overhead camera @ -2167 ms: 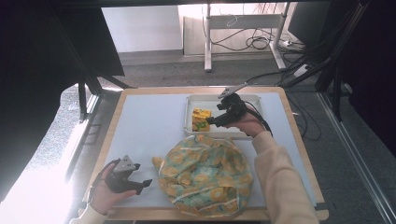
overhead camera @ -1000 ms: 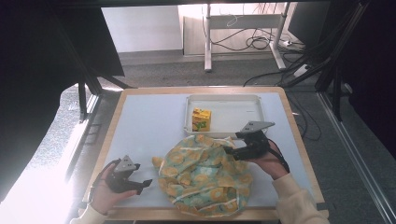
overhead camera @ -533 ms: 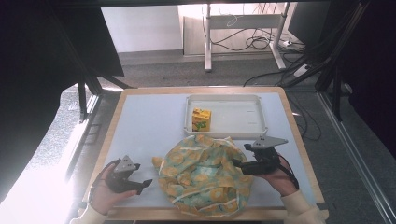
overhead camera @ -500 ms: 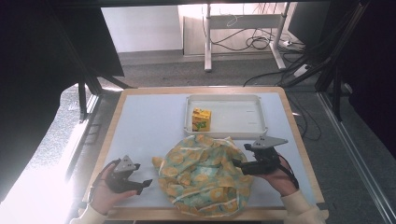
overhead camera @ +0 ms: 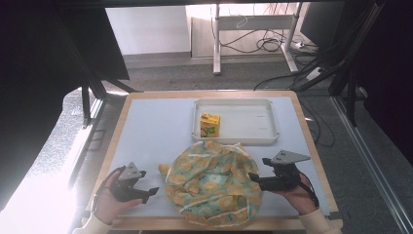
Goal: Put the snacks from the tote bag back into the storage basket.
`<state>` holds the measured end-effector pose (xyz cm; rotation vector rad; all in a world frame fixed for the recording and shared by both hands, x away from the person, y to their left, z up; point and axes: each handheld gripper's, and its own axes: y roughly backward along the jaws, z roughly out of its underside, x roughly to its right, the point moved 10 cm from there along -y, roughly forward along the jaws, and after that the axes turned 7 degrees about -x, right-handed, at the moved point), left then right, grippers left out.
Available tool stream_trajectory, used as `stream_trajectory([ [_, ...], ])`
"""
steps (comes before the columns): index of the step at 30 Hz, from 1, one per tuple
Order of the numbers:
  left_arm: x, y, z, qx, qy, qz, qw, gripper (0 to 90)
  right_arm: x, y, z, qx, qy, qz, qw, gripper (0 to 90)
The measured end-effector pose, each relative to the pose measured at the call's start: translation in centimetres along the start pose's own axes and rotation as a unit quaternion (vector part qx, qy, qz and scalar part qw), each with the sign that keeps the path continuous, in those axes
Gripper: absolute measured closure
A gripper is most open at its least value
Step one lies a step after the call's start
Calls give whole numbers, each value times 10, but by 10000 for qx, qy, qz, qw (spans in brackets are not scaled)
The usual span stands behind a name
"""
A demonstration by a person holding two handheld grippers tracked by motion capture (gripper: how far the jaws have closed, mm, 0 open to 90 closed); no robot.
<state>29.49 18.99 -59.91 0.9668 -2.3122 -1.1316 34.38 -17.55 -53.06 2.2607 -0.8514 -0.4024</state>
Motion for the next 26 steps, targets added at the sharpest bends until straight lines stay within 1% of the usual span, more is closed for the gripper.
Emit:
stream_trajectory([
  [22,-1,0,0,-3,0,-16,10000,211,2,0,2,-11,16,101,9999,232],
  [25,-2,0,1,0,-1,-25,10000,211,3,1,3,4,29,149,9999,230],
  [26,-2,0,1,4,0,-26,10000,211,5,3,2,52,-7,184,9998,228],
])
